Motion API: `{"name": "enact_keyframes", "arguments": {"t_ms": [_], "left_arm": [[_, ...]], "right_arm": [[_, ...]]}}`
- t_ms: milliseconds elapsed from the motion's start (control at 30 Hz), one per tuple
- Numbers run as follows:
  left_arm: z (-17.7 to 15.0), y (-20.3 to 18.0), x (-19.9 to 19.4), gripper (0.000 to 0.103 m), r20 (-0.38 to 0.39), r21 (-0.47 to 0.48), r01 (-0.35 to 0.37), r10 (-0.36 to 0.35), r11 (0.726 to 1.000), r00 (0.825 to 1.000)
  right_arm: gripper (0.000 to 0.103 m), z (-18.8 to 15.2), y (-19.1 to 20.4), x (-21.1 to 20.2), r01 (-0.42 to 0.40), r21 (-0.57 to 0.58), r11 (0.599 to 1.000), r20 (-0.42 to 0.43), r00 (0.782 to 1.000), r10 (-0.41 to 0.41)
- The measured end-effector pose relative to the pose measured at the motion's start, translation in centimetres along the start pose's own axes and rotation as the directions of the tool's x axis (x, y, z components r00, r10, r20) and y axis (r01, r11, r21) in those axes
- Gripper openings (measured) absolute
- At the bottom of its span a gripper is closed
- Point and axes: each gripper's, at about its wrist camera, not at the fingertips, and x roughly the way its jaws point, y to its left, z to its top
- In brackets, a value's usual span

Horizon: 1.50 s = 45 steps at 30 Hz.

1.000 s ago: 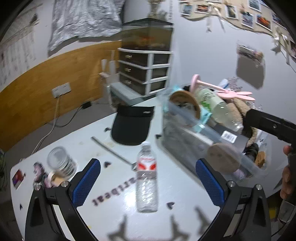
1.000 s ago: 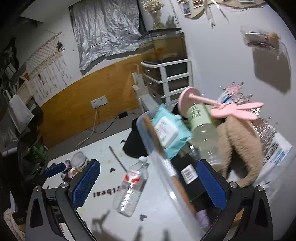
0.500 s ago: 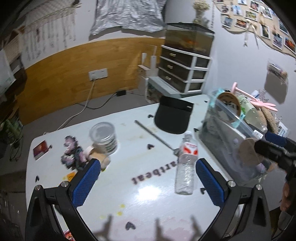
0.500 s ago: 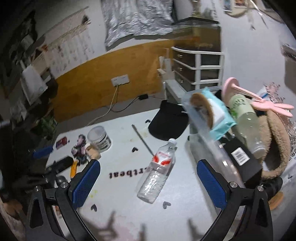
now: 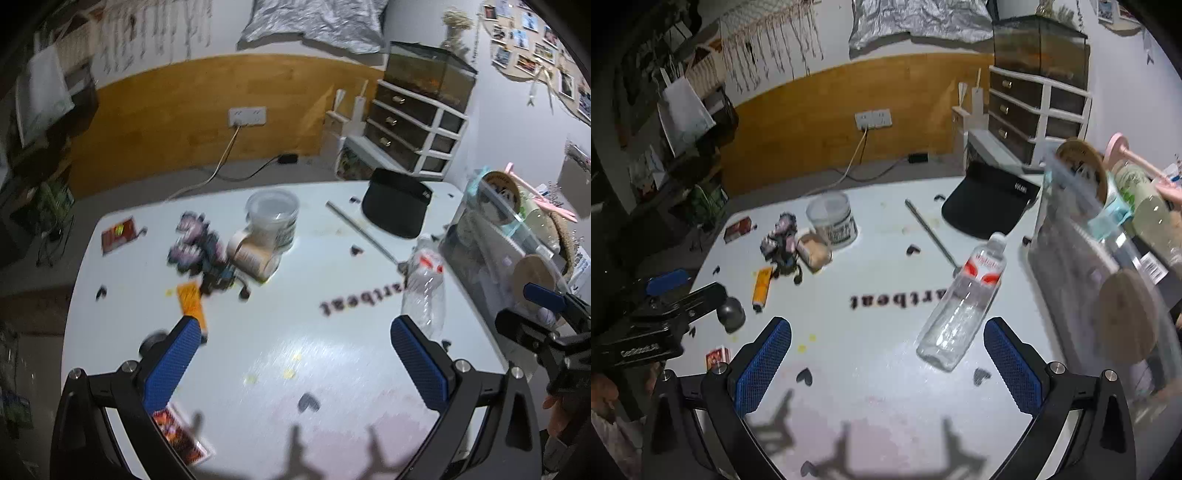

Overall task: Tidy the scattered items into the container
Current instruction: 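Withdraw both grippers from the container back over the table, then grasp the red playing-card box with the left gripper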

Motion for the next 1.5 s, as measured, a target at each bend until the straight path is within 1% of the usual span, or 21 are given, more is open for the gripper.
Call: {"name": "enact_keyframes", "arguments": {"t_ms": [167, 333, 533, 633, 733, 800, 833, 933, 1000, 1033, 1100, 1133, 1167, 1233, 1300, 1333, 1367, 1433, 1500], "left_arm": [[-3.6, 2.5, 0.9, 0.103, -0.050, -0.023, -0.018, 0.017, 1.000, 0.999], [-7.0, 4.8, 2.1, 0.103, -0.103, -0.046, -0.049, 0.045, 0.998, 0.994], [-10.0, 7.8, 3.7, 0.103, -0.169, -0.104, -0.088, 0.070, 0.991, 0.983], [-11.6, 9.4, 4.6, 0.103, -0.220, -0.147, -0.111, 0.077, 0.983, 0.972], [-13.3, 10.9, 5.8, 0.103, -0.284, -0.186, -0.150, 0.093, 0.971, 0.954], [-14.1, 11.8, 6.4, 0.103, -0.313, -0.211, -0.164, 0.092, 0.964, 0.945], [-14.5, 12.4, 6.8, 0.103, -0.329, -0.233, -0.170, 0.087, 0.957, 0.940], [-15.3, 13.8, 7.5, 0.103, -0.353, -0.289, -0.163, 0.053, 0.943, 0.934], [-15.6, 14.4, 7.5, 0.103, -0.350, -0.315, -0.143, 0.025, 0.938, 0.936], [-15.7, 14.6, 7.5, 0.100, -0.343, -0.326, -0.129, 0.010, 0.937, 0.939], [-15.7, 15.1, 7.3, 0.086, -0.325, -0.340, -0.106, -0.011, 0.934, 0.946], [-15.8, 15.5, 7.3, 0.079, -0.322, -0.345, -0.102, -0.016, 0.933, 0.947], [-15.7, 15.8, 7.2, 0.079, -0.314, -0.348, -0.099, -0.017, 0.932, 0.949], [-15.5, 16.2, 7.1, 0.078, -0.307, -0.356, -0.095, -0.021, 0.930, 0.951], [-15.4, 16.7, 7.1, 0.078, -0.307, -0.363, -0.108, -0.009, 0.926, 0.952], [-15.4, 17.1, 7.1, 0.072, -0.312, -0.371, -0.119, -0.003, 0.921, 0.950], [-15.4, 17.5, 7.2, 0.070, -0.314, -0.380, -0.128, 0.003, 0.916, 0.949], [-15.4, 18.3, 7.1, 0.069, -0.313, -0.403, -0.141, 0.008, 0.904, 0.950], [-15.3, 18.7, 7.0, 0.060, -0.306, -0.421, -0.126, -0.010, 0.898, 0.952]], "right_arm": [[0.103, -1.7, 1.5, 2.0, -0.035, 0.003, 0.999, -0.069, 0.997, 0.035], [0.103, -3.1, 2.4, 4.3, -0.041, 0.028, 0.999, -0.141, 0.989, 0.045], [0.103, -5.4, 3.5, 7.5, -0.038, 0.016, 0.999, -0.245, 0.969, 0.041], [0.097, -6.3, 4.2, 8.7, -0.045, 0.009, 0.999, -0.287, 0.957, 0.046], [0.095, -6.7, 5.0, 9.7, -0.054, -0.009, 0.999, -0.318, 0.947, 0.049], [0.087, -6.9, 5.7, 10.2, -0.065, -0.026, 0.998, -0.333, 0.941, 0.053], [0.080, -7.0, 6.0, 10.4, -0.071, -0.037, 0.997, -0.342, 0.938, 0.054], [0.075, -7.1, 6.8, 10.9, -0.095, -0.059, 0.994, -0.361, 0.930, 0.067], [0.073, -7.0, 7.0, 11.1, -0.106, -0.066, 0.992, -0.366, 0.928, 0.075], [0.072, -7.0, 7.1, 11.2, -0.109, -0.068, 0.992, -0.367, 0.927, 0.077], [0.063, -6.9, 7.1, 11.4, -0.114, -0.069, 0.991, -0.369, 0.926, 0.081], [0.055, -6.9, 7.1, 11.5, -0.114, -0.068, 0.991, -0.372, 0.925, 0.080], [0.050, -6.9, 7.0, 11.7, -0.115, -0.064, 0.991, -0.376, 0.923, 0.082], [0.048, -6.9, 6.8, 11.8, -0.113, -0.059, 0.992, -0.380, 0.921, 0.083], [0.048, -6.8, 6.6, 11.8, -0.111, -0.052, 0.992, -0.381, 0.921, 0.083], [0.048, -6.8, 6.5, 11.8, -0.111, -0.050, 0.993, -0.381, 0.921, 0.083], [0.048, -6.8, 6.4, 11.9, -0.110, -0.050, 0.993, -0.381, 0.921, 0.083], [0.048, -6.8, 6.3, 12.0, -0.112, -0.048, 0.993, -0.383, 0.920, 0.085], [0.048, -6.8, 6.3, 12.0, -0.115, -0.046, 0.992, -0.384, 0.919, 0.088]]}}
